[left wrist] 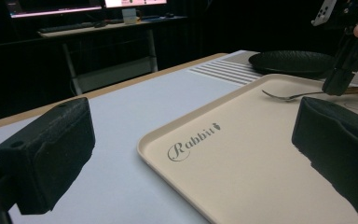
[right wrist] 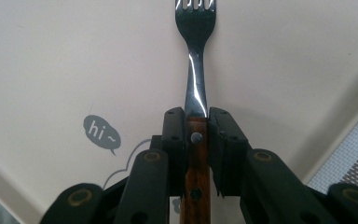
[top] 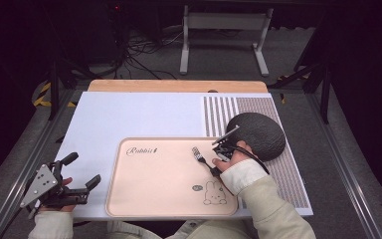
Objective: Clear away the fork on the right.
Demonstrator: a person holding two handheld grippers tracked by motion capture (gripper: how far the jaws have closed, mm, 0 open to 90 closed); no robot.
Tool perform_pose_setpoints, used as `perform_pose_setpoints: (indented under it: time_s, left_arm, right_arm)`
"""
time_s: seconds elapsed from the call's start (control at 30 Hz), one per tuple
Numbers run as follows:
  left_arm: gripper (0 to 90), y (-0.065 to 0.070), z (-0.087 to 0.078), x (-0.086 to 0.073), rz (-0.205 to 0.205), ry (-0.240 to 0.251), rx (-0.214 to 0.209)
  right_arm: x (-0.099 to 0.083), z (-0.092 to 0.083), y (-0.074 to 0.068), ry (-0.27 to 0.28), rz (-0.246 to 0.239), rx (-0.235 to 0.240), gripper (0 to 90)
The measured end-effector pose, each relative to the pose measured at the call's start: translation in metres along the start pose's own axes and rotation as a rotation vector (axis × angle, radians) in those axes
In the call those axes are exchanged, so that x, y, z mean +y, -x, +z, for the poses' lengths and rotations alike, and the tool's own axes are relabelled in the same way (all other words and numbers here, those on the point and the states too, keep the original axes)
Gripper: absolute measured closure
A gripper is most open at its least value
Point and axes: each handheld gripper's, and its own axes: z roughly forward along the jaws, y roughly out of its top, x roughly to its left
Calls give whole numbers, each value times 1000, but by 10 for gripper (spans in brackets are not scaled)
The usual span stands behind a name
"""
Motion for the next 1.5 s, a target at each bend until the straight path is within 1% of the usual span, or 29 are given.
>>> perform_pose_setpoints:
  time_s: [0.23, 0.57, 0.6, 0.83, 0.97, 1.07, 1.17, 1.2, 1.27, 1.33, 1.37, 1.4, 1.43, 1.47, 1.5]
  left_arm:
    - [0, 0, 0, 0, 0, 0, 0]
    - [0, 0, 0, 0, 0, -1, -3]
    - [0, 0, 0, 0, 1, -1, -2]
    - [0, 0, 0, 0, 1, -1, -2]
    - [0, 0, 0, 0, -1, 0, -1]
    - [0, 0, 0, 0, 0, 0, -1]
    - [0, 0, 0, 0, 0, -3, -1]
    - [0, 0, 0, 0, 1, -1, -2]
    - [0, 0, 0, 0, -1, -1, -3]
    - [0, 0, 0, 0, 0, -1, -1]
    - [0, 0, 0, 0, 0, -1, -1]
    - [0, 0, 0, 0, -1, -2, -2]
    - [0, 0, 0, 0, 0, -2, -2]
    - [0, 0, 0, 0, -1, -1, -2]
    - [0, 0, 0, 0, -1, -2, -2]
  right_arm:
    - [0, 4, -2, -18, -1, 4, 777]
    - [0, 6, -3, -26, -13, 11, 768]
    - [0, 5, -3, -28, -16, 16, 760]
    - [0, 5, -3, -23, -18, 5, 677]
    - [0, 4, -4, -3, -22, -9, 560]
    - [1, -1, -4, 39, -51, -22, 398]
    - [2, -7, -6, 105, -106, -46, 314]
    - [2, -8, -6, 122, -119, -46, 286]
    - [4, -12, -7, 178, -150, -35, 238]
    - [5, -16, -8, 242, -202, -28, 181]
    - [5, -16, -8, 242, -202, -28, 181]
    - [6, -18, -9, 270, -222, -17, 163]
    - [7, -18, -9, 301, -264, -9, 134]
    - [8, -19, -9, 320, -282, -6, 113]
    - [9, -19, -10, 329, -310, 7, 96]
